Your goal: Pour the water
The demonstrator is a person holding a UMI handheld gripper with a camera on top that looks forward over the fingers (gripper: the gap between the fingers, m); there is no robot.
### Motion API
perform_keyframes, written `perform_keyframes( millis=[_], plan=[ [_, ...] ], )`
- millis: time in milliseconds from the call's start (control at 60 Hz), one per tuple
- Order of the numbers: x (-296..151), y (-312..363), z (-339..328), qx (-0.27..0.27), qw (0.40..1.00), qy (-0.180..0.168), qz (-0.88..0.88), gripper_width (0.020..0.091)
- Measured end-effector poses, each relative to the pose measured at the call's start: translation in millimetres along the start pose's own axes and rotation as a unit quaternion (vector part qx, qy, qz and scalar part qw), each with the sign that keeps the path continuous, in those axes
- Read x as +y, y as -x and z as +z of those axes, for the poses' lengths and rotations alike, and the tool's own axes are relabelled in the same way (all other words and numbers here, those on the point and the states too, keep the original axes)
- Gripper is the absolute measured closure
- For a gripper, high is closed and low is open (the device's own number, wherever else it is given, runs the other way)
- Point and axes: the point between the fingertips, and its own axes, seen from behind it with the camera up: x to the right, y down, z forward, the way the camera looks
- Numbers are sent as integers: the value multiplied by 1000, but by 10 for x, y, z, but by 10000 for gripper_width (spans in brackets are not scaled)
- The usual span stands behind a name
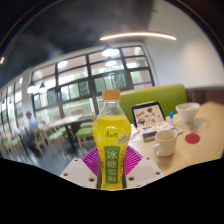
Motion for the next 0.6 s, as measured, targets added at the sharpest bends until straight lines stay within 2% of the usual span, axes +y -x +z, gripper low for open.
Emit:
perform_keyframes(
  millis=[83,150,217,300,350,600],
  plan=[
    [-344,26,132,-22,988,-19,152,829],
    [-459,-168,374,-50,952,-33,302,829],
    [-609,-228,413,-59,881,-40,468,824],
    [-635,-496,730,-96,781,-51,616,828],
    [-792,-452,661,-99,727,-63,677,829],
    [-790,-572,728,-133,567,-69,810,821]
  ],
)
